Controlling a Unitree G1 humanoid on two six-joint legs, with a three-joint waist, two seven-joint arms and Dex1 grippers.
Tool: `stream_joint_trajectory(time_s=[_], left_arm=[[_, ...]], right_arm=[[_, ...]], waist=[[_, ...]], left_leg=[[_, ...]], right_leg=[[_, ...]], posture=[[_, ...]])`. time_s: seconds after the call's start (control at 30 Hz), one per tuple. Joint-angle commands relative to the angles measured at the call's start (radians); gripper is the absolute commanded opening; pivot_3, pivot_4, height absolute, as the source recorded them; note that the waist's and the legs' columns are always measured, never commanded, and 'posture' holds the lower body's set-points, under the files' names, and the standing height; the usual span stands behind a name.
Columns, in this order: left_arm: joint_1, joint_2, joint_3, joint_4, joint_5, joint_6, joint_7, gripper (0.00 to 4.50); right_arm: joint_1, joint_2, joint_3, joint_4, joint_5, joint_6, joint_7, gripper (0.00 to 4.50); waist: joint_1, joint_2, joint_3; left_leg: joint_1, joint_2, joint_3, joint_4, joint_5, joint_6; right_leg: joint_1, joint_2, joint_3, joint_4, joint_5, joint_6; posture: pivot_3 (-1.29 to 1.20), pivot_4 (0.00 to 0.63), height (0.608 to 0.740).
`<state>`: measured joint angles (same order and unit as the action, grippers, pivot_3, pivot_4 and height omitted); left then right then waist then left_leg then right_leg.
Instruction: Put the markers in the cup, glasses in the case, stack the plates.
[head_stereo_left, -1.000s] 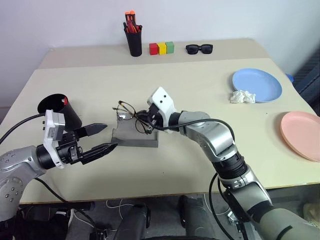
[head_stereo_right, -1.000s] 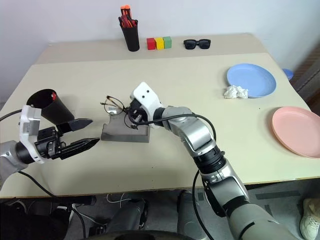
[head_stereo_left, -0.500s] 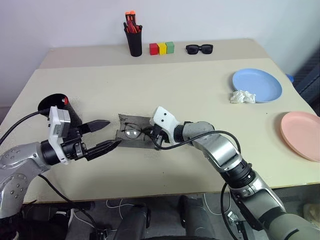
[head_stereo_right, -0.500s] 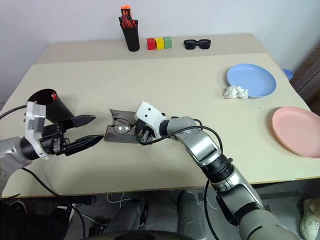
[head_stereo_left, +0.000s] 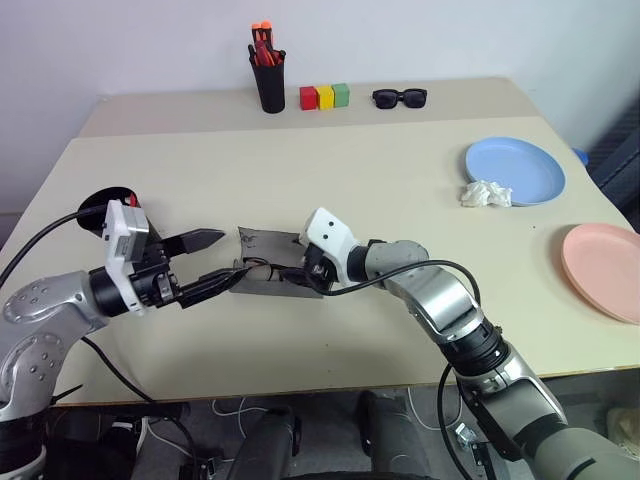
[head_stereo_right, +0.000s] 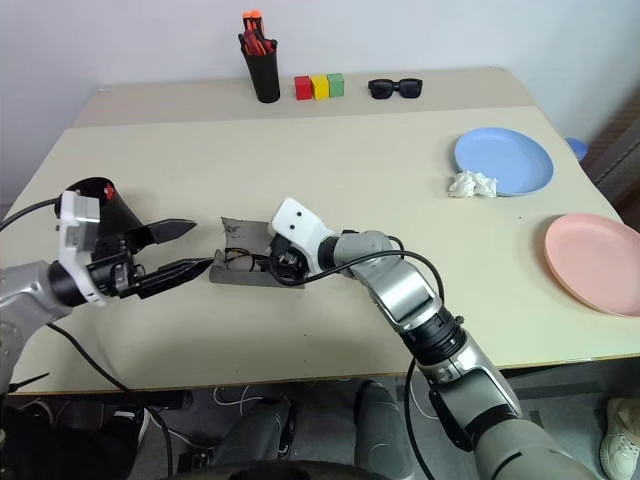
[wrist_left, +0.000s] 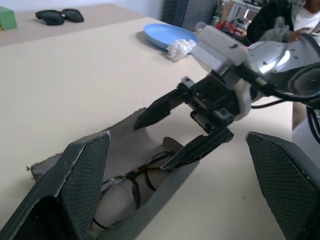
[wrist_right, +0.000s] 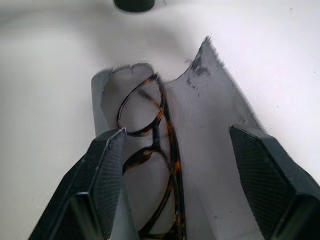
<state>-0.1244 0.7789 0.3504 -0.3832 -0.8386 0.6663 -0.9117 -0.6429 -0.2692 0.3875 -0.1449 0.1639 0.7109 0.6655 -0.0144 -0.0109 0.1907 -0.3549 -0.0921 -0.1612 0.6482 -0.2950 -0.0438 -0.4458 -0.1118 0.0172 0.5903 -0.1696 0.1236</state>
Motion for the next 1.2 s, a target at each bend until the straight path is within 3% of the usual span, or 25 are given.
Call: stream_joint_trajectory(time_s=[0.03, 0.07, 0.17, 0.27, 0.3, 0.4, 0.43, 0.6, 0.83, 1.2], left_arm=[[-0.104, -0.03, -0.062, 0.067, 0.084, -0.05, 0.069, 4.5], [-0.136, -0.047, -0.087, 0.093, 0.126, -0.075, 0.094, 4.5], [-0.248, -0.118, -0.167, 0.181, 0.221, -0.106, 0.176, 3.7], [-0.351, -0.203, -0.22, 0.276, 0.308, -0.144, 0.264, 2.27], [-0.38, -0.222, -0.23, 0.313, 0.332, -0.155, 0.281, 1.57], [-0.464, -0.255, -0.263, 0.444, 0.401, -0.171, 0.318, 0.26], [-0.487, -0.267, -0.258, 0.496, 0.412, -0.166, 0.336, 0.13], [-0.599, -0.279, -0.287, 0.705, 0.454, -0.12, 0.303, 0.13], [-0.696, -0.238, -0.362, 0.808, 0.447, 0.137, 0.159, 0.13], [-0.632, -0.111, -0.441, 0.641, 0.427, 0.326, -0.026, 0.13]], right_arm=[[-0.026, 0.023, -0.121, -0.05, 0.075, -0.022, 0.003, 3.45], [-0.026, 0.018, -0.138, -0.048, 0.084, -0.028, 0.01, 3.45], [-0.015, -0.01, -0.199, -0.045, 0.118, -0.046, 0.037, 3.49], [-0.005, -0.023, -0.281, -0.03, 0.171, -0.085, 0.058, 3.49], [0.001, -0.029, -0.292, -0.025, 0.177, -0.1, 0.065, 3.49], [0.011, -0.034, -0.295, -0.016, 0.173, -0.132, 0.065, 3.49], [0.011, -0.031, -0.294, -0.016, 0.174, -0.135, 0.061, 3.49], [0.026, -0.013, -0.275, -0.038, 0.171, -0.134, 0.038, 3.49], [0.035, 0.007, -0.26, -0.051, 0.171, -0.126, 0.008, 3.49], [0.043, 0.007, -0.247, -0.051, 0.164, -0.129, -0.018, 3.49]], waist=[[0.001, 0.0, 0.0], [0.004, 0.0, 0.0], [0.002, 0.0, 0.0], [0.003, -0.001, 0.0], [0.002, -0.001, 0.0], [-0.004, -0.001, 0.0], [-0.007, -0.001, 0.0], [-0.004, 0.0, 0.0], [-0.003, -0.001, 0.0], [-0.026, 0.0, 0.0]], left_leg=[[0.0, 0.0, 0.0, 0.0, 0.0, 0.0], [0.0, 0.0, 0.0, 0.0, 0.0, 0.0], [0.0, 0.0, 0.0, 0.0, 0.0, 0.0], [-0.001, -0.001, 0.0, 0.0, 0.0, 0.0], [-0.001, -0.001, 0.0, 0.0, 0.0, 0.0], [0.0, -0.001, 0.0, 0.0, 0.0, 0.0], [0.0, 0.0, 0.0, -0.001, 0.0, 0.0], [0.0, 0.0, 0.0, 0.0, 0.0, 0.0], [-0.001, 0.0, 0.0, 0.0, 0.0, 0.0], [-0.001, 0.0, -0.001, 0.0, 0.0, -0.001]], right_leg=[[0.0, 0.0, 0.0, 0.0, 0.0, 0.0], [0.0, 0.0, 0.0, 0.0, 0.0, 0.0], [0.001, 0.0, 0.0, -0.001, 0.0, 0.0], [0.001, 0.0, 0.0, -0.003, 0.001, 0.0], [0.001, 0.0, 0.0, -0.003, 0.001, -0.001], [0.001, 0.001, 0.0, -0.003, 0.001, -0.001], [0.001, 0.001, 0.0, -0.003, 0.001, -0.001], [0.0, 0.002, 0.0, -0.003, 0.002, -0.001], [0.0, 0.002, 0.0, -0.004, 0.002, 0.0], [-0.001, 0.002, 0.0, -0.001, 0.003, 0.0]], posture=[[0.0, 0.15, 0.74], [0.0, 0.15, 0.74], [0.0, 0.15, 0.74], [0.0, 0.15, 0.74], [0.0, 0.15, 0.74], [0.0, 0.15, 0.74], [0.0, 0.15, 0.74], [0.0, 0.15, 0.74], [0.0, 0.15, 0.74], [0.0, 0.15, 0.74]])
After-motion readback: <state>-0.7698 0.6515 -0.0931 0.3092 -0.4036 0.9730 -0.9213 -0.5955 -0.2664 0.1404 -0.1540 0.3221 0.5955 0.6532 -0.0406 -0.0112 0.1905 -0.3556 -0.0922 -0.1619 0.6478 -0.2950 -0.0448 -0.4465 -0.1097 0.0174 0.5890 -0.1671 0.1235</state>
